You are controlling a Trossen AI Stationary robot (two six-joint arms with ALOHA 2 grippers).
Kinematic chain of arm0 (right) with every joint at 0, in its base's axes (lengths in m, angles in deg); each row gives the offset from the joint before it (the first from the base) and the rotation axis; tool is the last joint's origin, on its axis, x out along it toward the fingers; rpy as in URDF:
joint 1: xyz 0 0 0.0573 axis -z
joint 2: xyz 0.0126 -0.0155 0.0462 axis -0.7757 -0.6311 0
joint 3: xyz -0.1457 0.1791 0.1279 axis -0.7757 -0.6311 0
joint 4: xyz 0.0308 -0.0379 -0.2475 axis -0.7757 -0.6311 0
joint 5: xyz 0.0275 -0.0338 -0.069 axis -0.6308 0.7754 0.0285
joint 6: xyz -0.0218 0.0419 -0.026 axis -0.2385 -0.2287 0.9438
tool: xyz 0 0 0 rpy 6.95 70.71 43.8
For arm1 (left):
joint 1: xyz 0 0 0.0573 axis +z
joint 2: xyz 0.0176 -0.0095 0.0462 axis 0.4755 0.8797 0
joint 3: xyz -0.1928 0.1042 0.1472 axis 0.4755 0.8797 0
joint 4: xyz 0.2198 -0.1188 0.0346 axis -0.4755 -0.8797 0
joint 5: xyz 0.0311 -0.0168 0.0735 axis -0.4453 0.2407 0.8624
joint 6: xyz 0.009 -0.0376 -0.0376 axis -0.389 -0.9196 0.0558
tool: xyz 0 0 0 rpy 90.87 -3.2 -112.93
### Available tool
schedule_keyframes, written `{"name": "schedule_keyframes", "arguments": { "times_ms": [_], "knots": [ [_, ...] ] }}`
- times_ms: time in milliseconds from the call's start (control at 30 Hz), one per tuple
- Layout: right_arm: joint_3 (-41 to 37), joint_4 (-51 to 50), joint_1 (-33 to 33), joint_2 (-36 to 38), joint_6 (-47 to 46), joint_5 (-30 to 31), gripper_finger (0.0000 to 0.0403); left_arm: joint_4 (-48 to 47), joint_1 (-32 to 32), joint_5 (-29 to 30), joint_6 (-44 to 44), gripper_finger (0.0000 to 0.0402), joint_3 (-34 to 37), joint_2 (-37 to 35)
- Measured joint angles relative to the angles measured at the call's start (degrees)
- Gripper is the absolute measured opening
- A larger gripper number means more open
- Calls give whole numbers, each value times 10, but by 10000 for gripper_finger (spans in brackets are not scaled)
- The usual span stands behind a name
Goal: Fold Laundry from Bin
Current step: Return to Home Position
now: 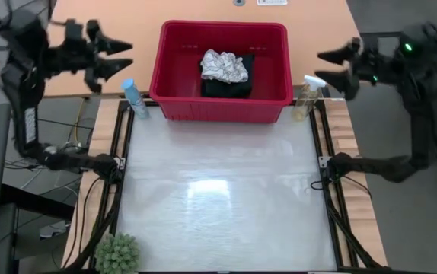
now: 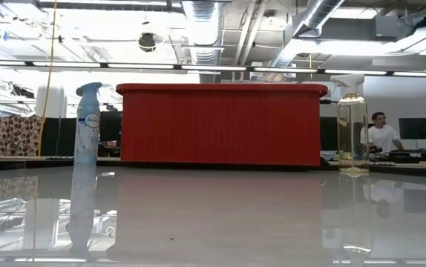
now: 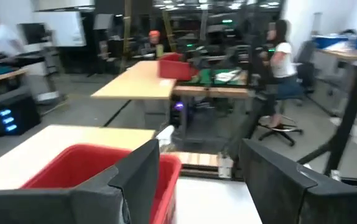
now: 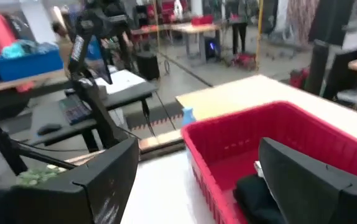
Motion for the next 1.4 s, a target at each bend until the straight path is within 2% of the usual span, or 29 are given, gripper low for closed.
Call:
{"name": "schedule_keyframes", "arguments": {
  "times_ms": [100,267,367,467,700,900,967,1133,1267,1400],
  "knots": [
    [-68,38,4,62,-14,8,354,-3,1,32,-7,213,45,-60],
    [-175,116,11,152,-51,13,354,-4,1,123,24,212,110,-185],
    [-235,137,14,202,-82,14,354,8,1,134,11,212,176,-257],
    [-299,152,14,250,-123,13,354,47,1,140,-50,212,286,-324],
    [-433,251,14,343,-210,12,354,277,1,182,-196,212,584,-521],
    [-515,313,8,408,-265,12,354,456,1,158,-349,212,808,-635],
    [-543,325,8,423,-287,12,354,508,1,150,-386,212,860,-662],
    [-603,333,8,468,-298,12,354,545,1,157,-432,212,960,-728],
    [-653,341,8,509,-288,12,354,538,1,138,-442,212,1007,-751],
    [-721,400,9,565,-301,13,354,538,-5,138,-430,212,1039,-750]
  ]
}}
